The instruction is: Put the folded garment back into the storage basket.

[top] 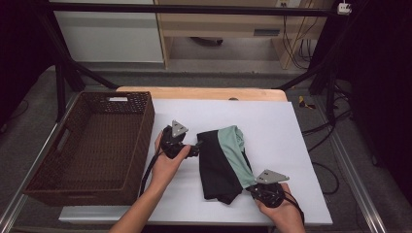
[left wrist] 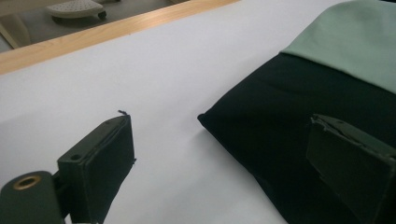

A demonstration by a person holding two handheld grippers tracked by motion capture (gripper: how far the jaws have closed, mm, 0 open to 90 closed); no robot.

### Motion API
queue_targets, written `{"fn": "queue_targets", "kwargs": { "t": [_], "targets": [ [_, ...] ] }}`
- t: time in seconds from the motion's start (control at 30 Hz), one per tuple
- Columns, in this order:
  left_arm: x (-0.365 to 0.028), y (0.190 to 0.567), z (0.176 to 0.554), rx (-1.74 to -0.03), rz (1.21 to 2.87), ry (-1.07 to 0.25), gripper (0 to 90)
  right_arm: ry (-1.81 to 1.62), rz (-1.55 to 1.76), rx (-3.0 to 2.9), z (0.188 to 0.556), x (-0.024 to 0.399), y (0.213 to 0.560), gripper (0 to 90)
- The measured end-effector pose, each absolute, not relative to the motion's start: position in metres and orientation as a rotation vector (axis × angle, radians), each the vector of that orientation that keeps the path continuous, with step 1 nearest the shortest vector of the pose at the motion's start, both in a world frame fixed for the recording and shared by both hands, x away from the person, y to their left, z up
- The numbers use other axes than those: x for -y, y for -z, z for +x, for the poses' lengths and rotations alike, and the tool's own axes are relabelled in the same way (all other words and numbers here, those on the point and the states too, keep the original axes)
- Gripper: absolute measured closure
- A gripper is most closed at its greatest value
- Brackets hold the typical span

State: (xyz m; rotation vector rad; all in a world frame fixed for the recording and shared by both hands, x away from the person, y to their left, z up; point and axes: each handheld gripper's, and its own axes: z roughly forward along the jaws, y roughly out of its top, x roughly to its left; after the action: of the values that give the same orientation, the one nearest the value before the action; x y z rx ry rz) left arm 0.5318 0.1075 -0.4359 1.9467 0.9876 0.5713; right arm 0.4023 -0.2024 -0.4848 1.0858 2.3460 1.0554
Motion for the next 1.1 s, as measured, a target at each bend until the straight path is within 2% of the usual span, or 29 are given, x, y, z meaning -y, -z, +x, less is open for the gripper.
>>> {"fn": "queue_targets", "kwargs": {
  "t": [1.1],
  "targets": [
    [-0.094,0.426,0.564,-1.040,1.932,-0.514,8.3,-1.061,1.084,-2.343,0.402,0.203,0.485,81.9]
  ]
}}
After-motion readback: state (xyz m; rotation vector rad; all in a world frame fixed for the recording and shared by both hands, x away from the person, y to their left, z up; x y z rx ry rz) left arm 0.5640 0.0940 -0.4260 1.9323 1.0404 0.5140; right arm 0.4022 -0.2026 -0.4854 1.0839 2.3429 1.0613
